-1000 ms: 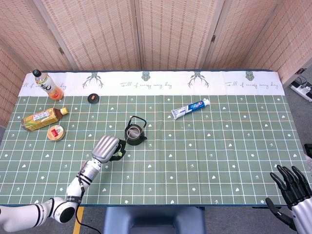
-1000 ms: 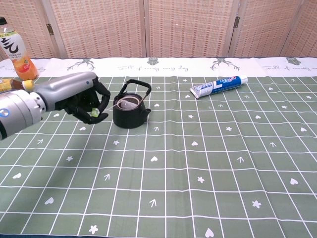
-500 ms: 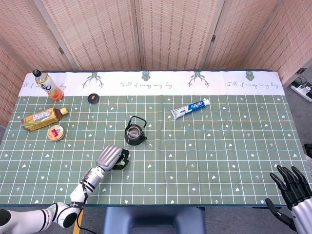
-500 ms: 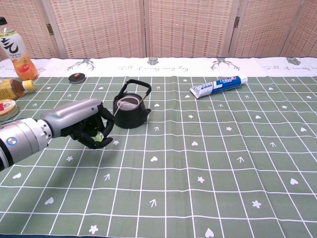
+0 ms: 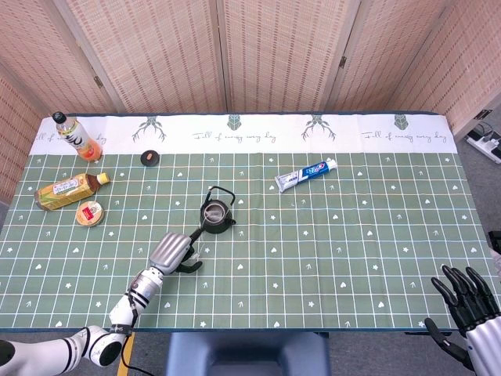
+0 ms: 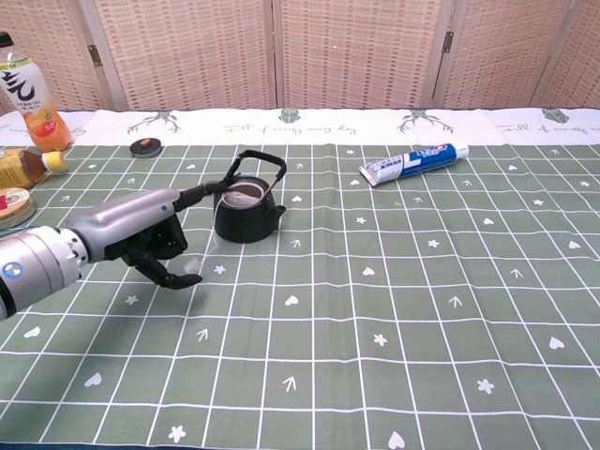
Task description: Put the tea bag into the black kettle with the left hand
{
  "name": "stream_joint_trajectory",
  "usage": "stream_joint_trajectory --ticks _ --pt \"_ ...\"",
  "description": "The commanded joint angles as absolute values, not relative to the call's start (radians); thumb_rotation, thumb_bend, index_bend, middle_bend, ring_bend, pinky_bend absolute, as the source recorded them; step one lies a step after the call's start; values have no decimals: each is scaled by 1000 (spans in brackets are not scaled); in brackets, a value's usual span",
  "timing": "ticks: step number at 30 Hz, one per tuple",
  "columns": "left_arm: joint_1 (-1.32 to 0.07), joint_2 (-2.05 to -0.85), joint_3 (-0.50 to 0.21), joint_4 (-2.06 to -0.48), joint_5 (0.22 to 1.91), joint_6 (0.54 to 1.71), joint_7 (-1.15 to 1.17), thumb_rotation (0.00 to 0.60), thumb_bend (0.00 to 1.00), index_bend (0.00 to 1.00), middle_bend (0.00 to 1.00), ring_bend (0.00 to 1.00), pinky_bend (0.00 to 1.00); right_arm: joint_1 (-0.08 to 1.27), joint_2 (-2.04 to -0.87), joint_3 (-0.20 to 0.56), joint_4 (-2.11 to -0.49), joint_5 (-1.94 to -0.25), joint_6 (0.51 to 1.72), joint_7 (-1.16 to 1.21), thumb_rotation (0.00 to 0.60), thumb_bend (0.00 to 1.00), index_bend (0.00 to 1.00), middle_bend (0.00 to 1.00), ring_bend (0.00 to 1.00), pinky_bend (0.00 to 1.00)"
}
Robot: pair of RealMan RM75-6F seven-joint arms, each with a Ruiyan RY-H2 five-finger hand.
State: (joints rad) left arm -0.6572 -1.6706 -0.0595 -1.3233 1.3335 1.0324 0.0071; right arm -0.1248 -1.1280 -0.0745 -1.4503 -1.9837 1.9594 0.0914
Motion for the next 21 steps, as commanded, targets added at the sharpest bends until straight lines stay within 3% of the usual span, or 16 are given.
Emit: stream_joint_trajectory --ticks 1,5,15,21 --pt "-648 -1654 -62 -1348 1328 1036 32 600 190 0 1000 1000 1000 -125 -1129 -75 -1451 -1986 1958 87 600 365 0 0 63 0" --pt "-640 -1640 -67 -1370 1322 1035 43 600 146 0 1000 1000 1000 -125 -1130 -76 -1453 -1987 1956 81 600 365 0 0 65 0" --pt "-636 -1540 -99 -1511 1285 1031 122 600 162 0 1000 1000 1000 -121 -1132 -78 -1459 -1992 1944 65 600 365 0 0 65 0" --pt "-694 -1470 -139 -1632 1115 948 334 600 329 0 1000 1000 1000 -119 -1130 -77 -1463 -1989 1938 63 600 365 0 0 63 0"
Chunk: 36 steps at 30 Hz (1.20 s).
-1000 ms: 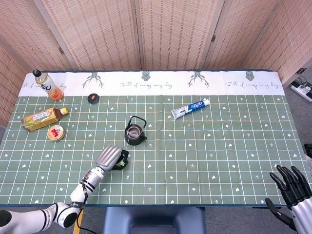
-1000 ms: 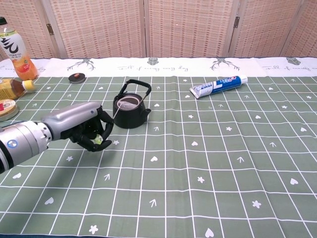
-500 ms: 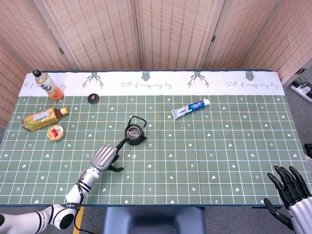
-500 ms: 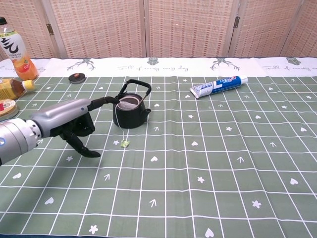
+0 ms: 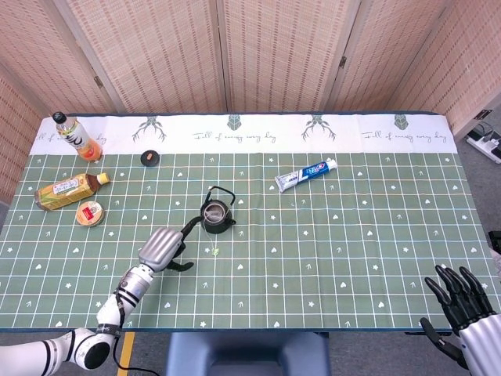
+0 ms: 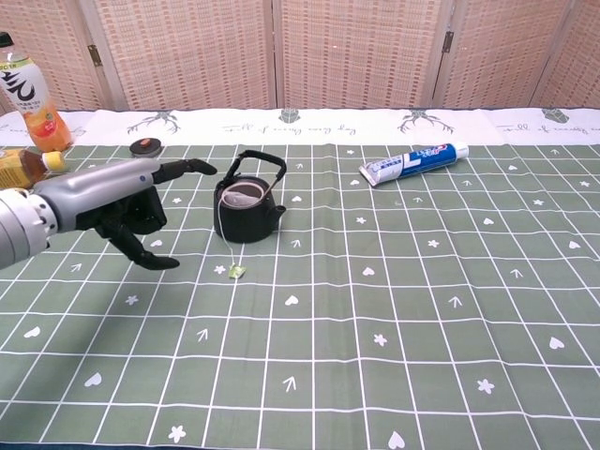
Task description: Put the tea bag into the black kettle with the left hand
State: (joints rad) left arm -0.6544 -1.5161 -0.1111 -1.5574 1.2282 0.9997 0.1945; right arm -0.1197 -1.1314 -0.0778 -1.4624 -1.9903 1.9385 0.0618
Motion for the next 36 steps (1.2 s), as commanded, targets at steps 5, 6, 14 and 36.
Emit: stream_joint_trajectory --ticks 5,6,14,36 --pt "-766 -1473 -152 -1678 913 939 564 600 336 4 1000 1000 1000 -120 -1128 -78 -1461 -1989 1944 72 600 365 0 0 64 0" --pt "-779 -1481 -152 -1675 883 942 598 600 336 2 1000 1000 1000 -121 -1128 -78 -1459 -1989 1946 74 600 366 0 0 64 0" --pt "-870 -1543 -161 -1653 695 980 761 600 339 37 1000 1000 1000 -122 -1125 -78 -1450 -1986 1957 94 600 365 0 0 64 0" --pt "-928 -1626 -115 -1535 641 961 760 600 341 49 1000 1000 1000 -125 -1123 -78 -1442 -1985 1970 112 600 365 0 0 62 0"
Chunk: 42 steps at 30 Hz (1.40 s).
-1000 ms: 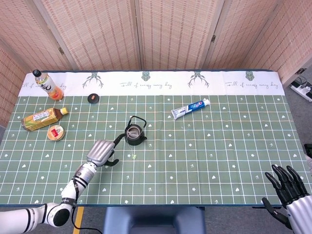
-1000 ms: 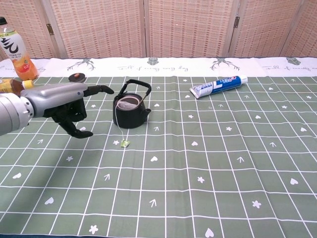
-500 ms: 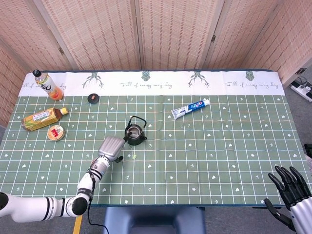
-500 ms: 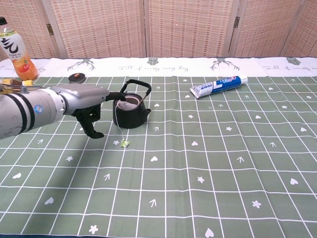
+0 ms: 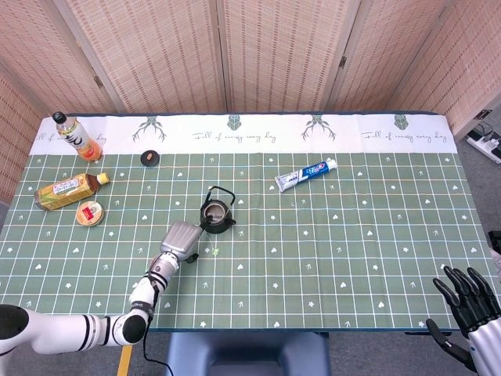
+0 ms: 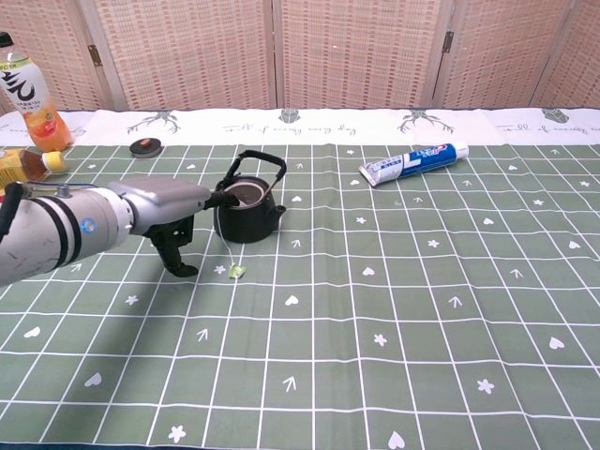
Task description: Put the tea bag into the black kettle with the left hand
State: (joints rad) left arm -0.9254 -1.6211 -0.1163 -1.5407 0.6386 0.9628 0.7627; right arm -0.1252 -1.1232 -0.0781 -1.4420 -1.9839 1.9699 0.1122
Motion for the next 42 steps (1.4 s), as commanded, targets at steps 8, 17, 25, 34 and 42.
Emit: stream_joint_trajectory --ticks 8,17,25,34,42 --pt "-941 -1651 -116 -1503 658 960 745 600 341 66 1000 1000 1000 -125 -1122 -77 -1441 -1980 1970 118 600 365 0 0 62 0" --pt "-888 -1542 -142 -1650 744 1087 688 600 340 16 1000 1000 1000 -126 -1127 -78 -1441 -1987 1969 103 600 365 0 0 62 0" --pt "-715 -1314 -69 -1886 1010 1235 491 600 340 17 1000 1000 1000 -117 -1125 -79 -1448 -1994 1951 91 600 365 0 0 62 0" --pt "-348 -1053 171 -1935 1463 1620 173 600 340 2 858 650 839 -90 -1111 -73 -1482 -1964 1888 86 600 366 0 0 62 0" --pt "-65 -1139 237 -1817 1516 1864 290 600 333 0 234 111 321 -43 -1095 -61 -1551 -1902 1760 47 600 365 0 0 63 0"
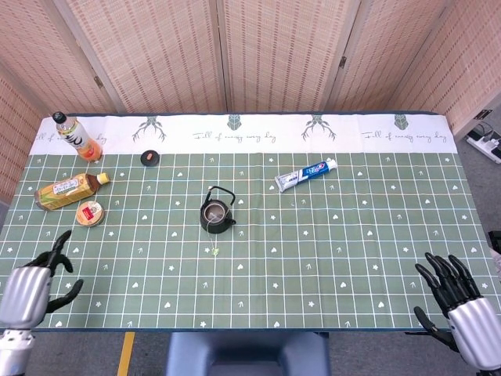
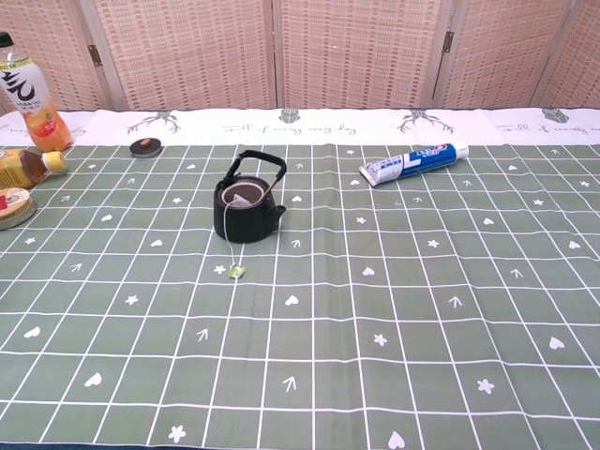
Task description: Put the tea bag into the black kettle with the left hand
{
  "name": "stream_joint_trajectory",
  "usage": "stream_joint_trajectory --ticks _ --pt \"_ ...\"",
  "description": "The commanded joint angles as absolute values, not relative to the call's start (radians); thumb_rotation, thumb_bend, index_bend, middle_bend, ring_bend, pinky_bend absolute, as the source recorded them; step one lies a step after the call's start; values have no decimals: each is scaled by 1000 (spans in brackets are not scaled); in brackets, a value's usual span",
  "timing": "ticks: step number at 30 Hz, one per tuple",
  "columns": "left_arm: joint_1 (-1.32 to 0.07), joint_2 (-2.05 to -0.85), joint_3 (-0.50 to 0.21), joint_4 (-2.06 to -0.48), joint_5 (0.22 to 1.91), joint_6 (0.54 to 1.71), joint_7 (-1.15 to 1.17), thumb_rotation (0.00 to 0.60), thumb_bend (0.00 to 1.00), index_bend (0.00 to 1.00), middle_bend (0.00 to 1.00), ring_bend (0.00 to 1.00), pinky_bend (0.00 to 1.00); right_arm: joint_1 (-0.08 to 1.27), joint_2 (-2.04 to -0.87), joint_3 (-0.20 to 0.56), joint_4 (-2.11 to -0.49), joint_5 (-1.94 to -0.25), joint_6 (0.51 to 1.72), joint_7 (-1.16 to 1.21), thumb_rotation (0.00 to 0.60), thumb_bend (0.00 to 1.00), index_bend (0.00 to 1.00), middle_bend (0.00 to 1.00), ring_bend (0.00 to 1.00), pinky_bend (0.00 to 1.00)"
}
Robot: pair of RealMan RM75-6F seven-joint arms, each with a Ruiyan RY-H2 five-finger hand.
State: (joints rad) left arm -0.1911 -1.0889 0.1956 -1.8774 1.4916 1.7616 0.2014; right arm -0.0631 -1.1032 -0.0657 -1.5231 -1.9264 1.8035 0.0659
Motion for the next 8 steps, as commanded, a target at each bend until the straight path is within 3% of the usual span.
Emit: stream_joint_trajectory --ticks 1,4,8 --pt "-38 -1169 229 -1800 1513 1890 314 600 330 0 196 76 280 -40 -1094 -60 -1558 -1897 1750 42 600 365 0 0 63 0" --pt "6 -1217 227 -1769 1541 1914 380 600 316 0 73 1 133 -29 -1088 -59 -1574 -1881 1719 34 600 365 0 0 65 0" --pt "26 -1222 231 -1767 1562 1877 378 600 297 0 21 0 97 -21 -1082 -61 -1590 -1867 1694 28 600 365 0 0 65 0"
